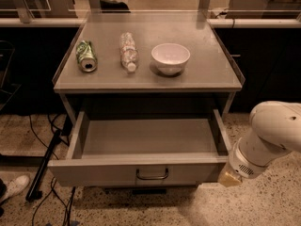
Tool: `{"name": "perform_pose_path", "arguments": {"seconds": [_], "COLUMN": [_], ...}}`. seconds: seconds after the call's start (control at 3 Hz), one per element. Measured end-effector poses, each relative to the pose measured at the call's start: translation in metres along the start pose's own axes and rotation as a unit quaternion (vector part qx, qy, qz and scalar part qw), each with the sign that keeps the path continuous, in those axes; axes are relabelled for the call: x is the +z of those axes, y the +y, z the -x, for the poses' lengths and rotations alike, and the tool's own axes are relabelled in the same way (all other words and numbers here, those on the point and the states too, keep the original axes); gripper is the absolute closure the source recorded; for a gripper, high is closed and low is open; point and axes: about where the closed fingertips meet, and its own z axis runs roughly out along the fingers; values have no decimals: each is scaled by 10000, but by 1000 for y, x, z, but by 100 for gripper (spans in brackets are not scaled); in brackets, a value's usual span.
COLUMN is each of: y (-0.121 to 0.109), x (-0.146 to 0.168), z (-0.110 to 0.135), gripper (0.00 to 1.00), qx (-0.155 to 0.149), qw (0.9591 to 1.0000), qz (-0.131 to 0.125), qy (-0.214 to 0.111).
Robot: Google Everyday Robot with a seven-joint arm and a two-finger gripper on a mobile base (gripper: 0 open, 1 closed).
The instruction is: Close top drawer
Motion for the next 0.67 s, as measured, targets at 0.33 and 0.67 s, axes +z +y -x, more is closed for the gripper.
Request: {"name": "perform_pose_path", "arguments": {"seconds": [0.33,0.67], "y": [-1,-3], "x": [0,2], "z": [4,16], "gripper": [100,100], "qx": [-36,-129], "qw": [10000,9998], "qz": [-36,-131], "qy": [12,44]}}
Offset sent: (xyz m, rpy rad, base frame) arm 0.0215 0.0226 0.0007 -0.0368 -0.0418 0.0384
